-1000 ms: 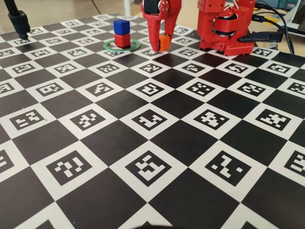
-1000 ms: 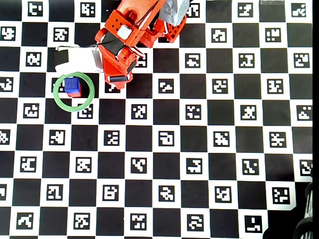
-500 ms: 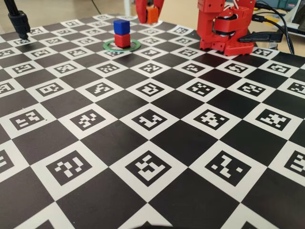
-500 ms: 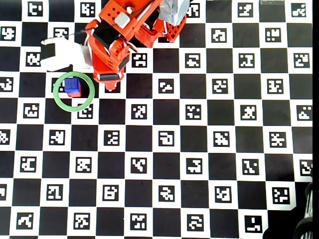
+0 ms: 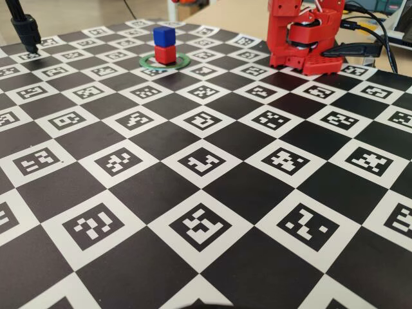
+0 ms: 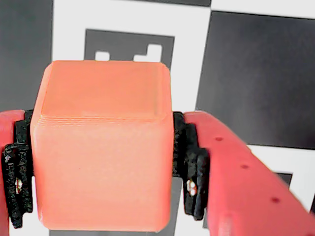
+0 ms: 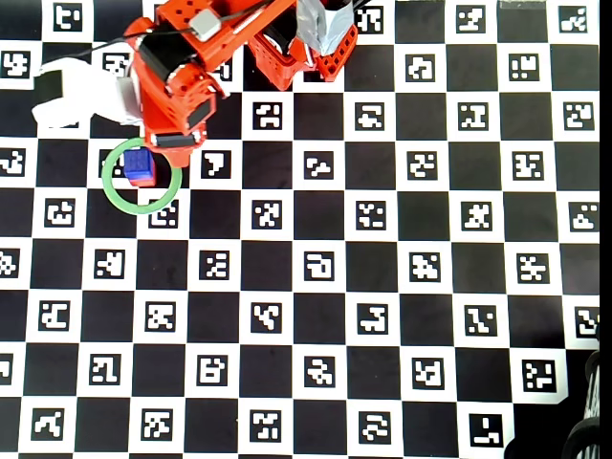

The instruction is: Grab the red cube then put it in the green circle then put the blue cube on top and finally the orange cube on top

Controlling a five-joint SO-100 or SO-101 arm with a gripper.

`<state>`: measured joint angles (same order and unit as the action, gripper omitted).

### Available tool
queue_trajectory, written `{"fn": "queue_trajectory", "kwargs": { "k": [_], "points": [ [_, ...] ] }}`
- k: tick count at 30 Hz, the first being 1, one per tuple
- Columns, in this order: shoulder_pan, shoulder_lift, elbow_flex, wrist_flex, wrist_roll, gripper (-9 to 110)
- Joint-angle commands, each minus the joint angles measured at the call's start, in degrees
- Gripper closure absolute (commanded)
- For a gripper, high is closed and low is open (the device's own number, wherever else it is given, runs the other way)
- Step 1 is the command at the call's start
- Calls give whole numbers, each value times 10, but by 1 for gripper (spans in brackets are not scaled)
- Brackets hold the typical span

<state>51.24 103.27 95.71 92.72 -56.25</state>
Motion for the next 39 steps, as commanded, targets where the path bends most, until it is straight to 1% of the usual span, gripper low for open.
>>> {"fn": "queue_trajectory", "kwargs": {
  "k": [1,13,39],
  "points": [
    [19,-15,-81,4,-11,95],
    [41,-83,-119,-35,-24,95],
    [49,-149,-149,-87,-22,95]
  ]
}}
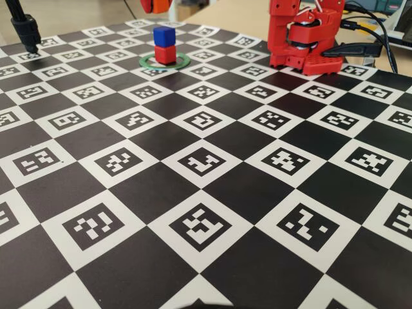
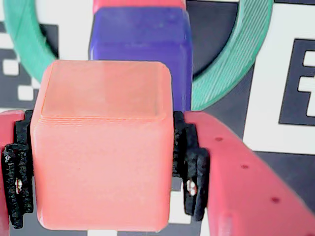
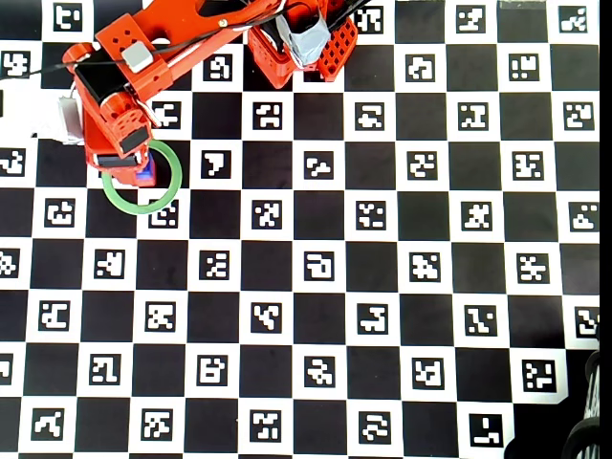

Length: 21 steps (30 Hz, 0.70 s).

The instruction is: Grab the red cube then put it in the green circle then put the blue cube on top and finally the orange cube on top

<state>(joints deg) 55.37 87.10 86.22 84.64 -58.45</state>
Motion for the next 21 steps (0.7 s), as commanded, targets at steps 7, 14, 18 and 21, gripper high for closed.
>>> {"fn": "queue_trajectory", "kwargs": {
  "k": [7,14,18,21],
  "points": [
    [17,4,-63,-7,-7,96],
    [33,4,-60,-5,-19,96],
    [34,11,-48,-6,-20,96],
    [32,20,-37,-8,-19,96]
  ]
}}
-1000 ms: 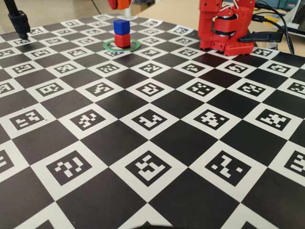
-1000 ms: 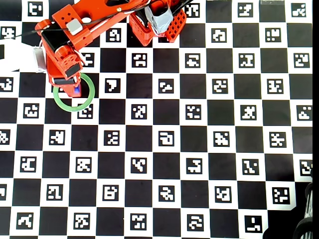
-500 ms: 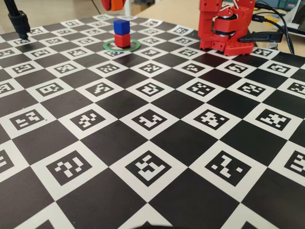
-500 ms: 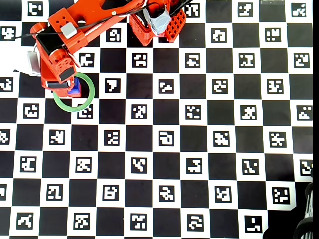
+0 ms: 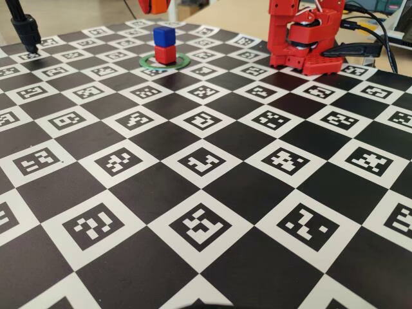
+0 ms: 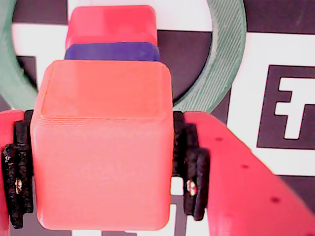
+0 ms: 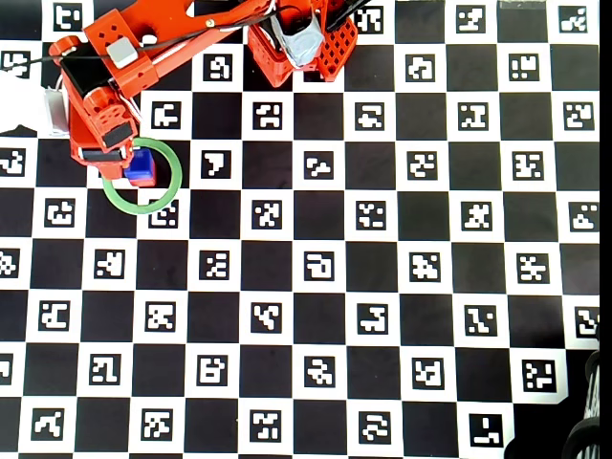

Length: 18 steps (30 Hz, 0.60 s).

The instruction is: Grab the red cube then put it in the green circle then put the blue cube on top and finally the orange cube on top

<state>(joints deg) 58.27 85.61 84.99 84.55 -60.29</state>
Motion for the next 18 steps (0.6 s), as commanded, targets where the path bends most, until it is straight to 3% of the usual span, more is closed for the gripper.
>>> {"fn": "queue_trajectory", "kwargs": {
  "k": [1,18],
  "points": [
    [1,38,-20,-9,0,96],
    [-21,69,42,-33,16,96]
  ]
}}
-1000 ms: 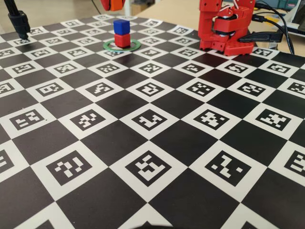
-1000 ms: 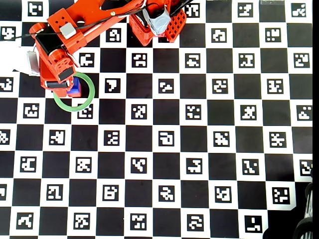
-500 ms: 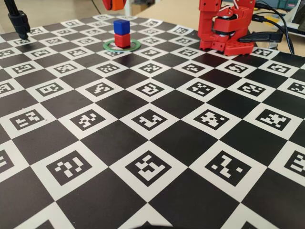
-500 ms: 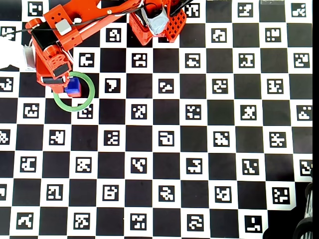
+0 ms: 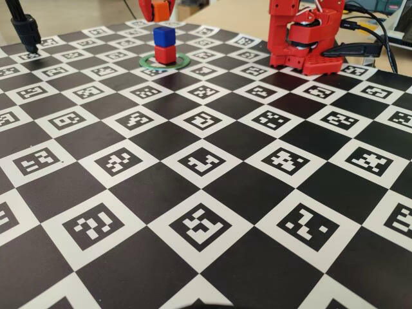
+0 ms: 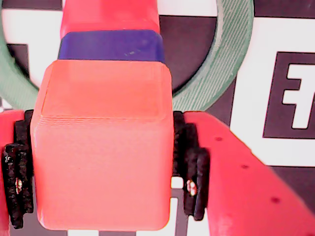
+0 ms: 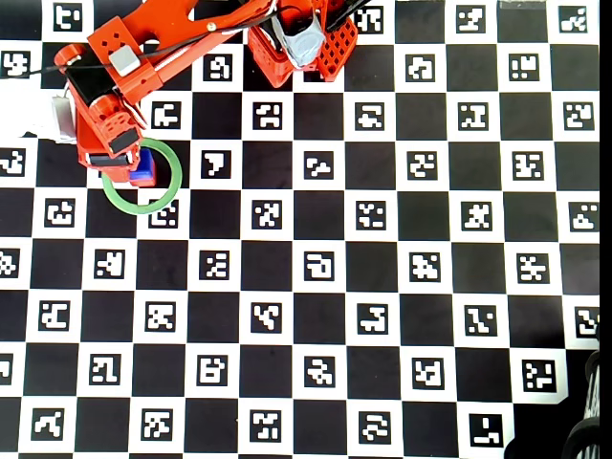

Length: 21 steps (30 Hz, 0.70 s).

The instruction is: Grab the red cube then put it in the green circle then put the blue cube on top and finally the orange cube on top

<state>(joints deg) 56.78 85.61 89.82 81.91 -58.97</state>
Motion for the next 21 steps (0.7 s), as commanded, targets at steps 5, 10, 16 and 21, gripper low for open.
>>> {"fn": "queue_trajectory", "kwargs": {
  "k": [5,10,16,21],
  "points": [
    [-10,77,3,-8,4,96],
    [-12,88,8,-8,5,96],
    [-11,95,11,-5,4,96],
    [-11,100,18,-5,3,96]
  ]
}}
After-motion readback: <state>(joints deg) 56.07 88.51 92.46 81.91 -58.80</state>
